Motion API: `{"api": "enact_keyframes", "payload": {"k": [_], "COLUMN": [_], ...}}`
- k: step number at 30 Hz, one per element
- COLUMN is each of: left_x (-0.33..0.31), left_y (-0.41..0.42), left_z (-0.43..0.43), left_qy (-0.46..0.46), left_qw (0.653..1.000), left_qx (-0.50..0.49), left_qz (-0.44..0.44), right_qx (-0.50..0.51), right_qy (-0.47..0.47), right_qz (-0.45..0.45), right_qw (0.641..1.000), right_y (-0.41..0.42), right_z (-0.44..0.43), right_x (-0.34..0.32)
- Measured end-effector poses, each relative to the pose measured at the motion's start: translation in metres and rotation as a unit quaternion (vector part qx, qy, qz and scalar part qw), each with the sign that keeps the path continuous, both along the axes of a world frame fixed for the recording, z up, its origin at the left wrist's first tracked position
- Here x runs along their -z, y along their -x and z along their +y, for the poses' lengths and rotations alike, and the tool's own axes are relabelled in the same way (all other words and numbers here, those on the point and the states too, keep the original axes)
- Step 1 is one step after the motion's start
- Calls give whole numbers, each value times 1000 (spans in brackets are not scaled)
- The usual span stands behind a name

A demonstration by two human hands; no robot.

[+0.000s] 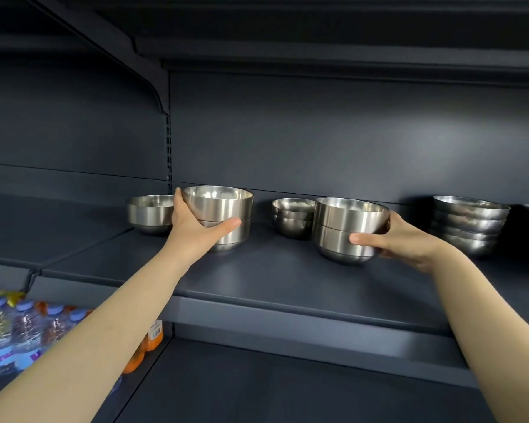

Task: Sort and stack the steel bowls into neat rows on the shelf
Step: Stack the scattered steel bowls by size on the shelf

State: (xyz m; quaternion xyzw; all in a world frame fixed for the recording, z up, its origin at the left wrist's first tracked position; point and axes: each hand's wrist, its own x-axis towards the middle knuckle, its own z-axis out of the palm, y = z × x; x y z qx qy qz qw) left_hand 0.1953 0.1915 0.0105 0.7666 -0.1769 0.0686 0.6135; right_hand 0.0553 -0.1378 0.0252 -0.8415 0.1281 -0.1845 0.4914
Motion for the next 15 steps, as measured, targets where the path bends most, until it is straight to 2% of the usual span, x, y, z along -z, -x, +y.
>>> {"api": "enact_keyframes", "payload": {"k": [9, 15], "left_x": [-2, -3], "left_y": [22, 50], "left_z": [-10, -38], "left_qy": [-15, -11], "left_qw": [998, 994], "left_qx": [54, 101], "left_qz": [-25, -36], "right_qx": [29, 58], "right_qy": [-10, -7], "right_qz": [-38, -32], "right_qw": [999, 998], "right_y": [0, 8], "right_z": [-4, -12], "right_x": [1, 1]}}
